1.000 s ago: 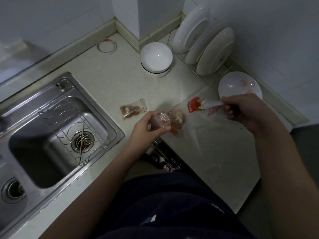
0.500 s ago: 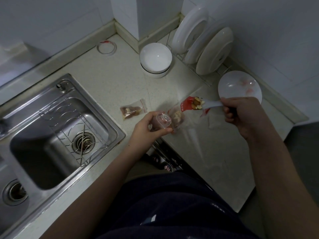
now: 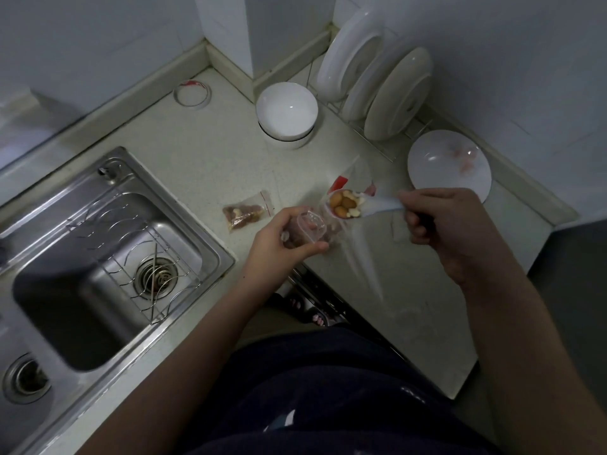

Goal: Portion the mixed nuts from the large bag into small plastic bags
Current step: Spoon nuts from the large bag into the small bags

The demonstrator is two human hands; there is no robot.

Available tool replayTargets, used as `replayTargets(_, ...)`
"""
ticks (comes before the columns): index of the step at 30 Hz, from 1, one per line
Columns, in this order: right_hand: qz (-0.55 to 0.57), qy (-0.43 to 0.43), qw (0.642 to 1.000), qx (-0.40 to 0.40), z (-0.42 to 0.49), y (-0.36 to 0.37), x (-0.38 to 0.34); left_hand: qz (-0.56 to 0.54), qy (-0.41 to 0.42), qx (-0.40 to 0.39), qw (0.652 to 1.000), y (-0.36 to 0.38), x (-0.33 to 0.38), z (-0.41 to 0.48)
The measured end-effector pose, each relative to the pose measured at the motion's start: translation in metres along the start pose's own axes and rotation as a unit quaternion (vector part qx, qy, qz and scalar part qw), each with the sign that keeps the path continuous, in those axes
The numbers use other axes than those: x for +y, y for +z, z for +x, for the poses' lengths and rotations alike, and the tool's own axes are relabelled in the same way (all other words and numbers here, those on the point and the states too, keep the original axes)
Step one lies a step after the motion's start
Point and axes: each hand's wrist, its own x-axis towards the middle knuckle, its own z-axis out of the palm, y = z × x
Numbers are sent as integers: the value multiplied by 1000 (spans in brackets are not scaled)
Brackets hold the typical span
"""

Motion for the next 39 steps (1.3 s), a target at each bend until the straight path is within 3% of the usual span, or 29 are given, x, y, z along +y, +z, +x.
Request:
replayTargets(5, -119, -84, 989, -16, -15, 27, 4, 15, 37, 0, 999, 0, 2, 2)
replayTargets(12, -356, -321, 875, -58, -27, 49, 9, -7, 45, 23, 999, -2, -4, 5)
replayTargets(15, -390, -367, 843, -49, -27, 49, 15, -16, 46, 28, 998, -5, -6, 7)
replayTargets(17, -373, -373, 850, -10, -26, 49, 17, -22, 37, 29, 999, -6, -8, 9)
replayTargets(20, -280, -353, 890, 64, -24, 47, 20, -12, 25, 43, 999, -9, -13, 13)
replayTargets(23, -136, -257, 951, 102, -24, 41, 25, 46, 16, 69, 996, -15, -23, 24)
replayTargets(25, -66, -209, 968, 125, -25, 37, 29, 74, -3, 89, 993, -18, -29, 37)
replayTargets(32, 33, -138, 972, 189, -33, 27, 37, 194, -30, 116, 974, -12, -46, 104)
replayTargets(39, 55, -96, 964, 240, -46, 11, 45, 371, -18, 24, 928, 7, -60, 143)
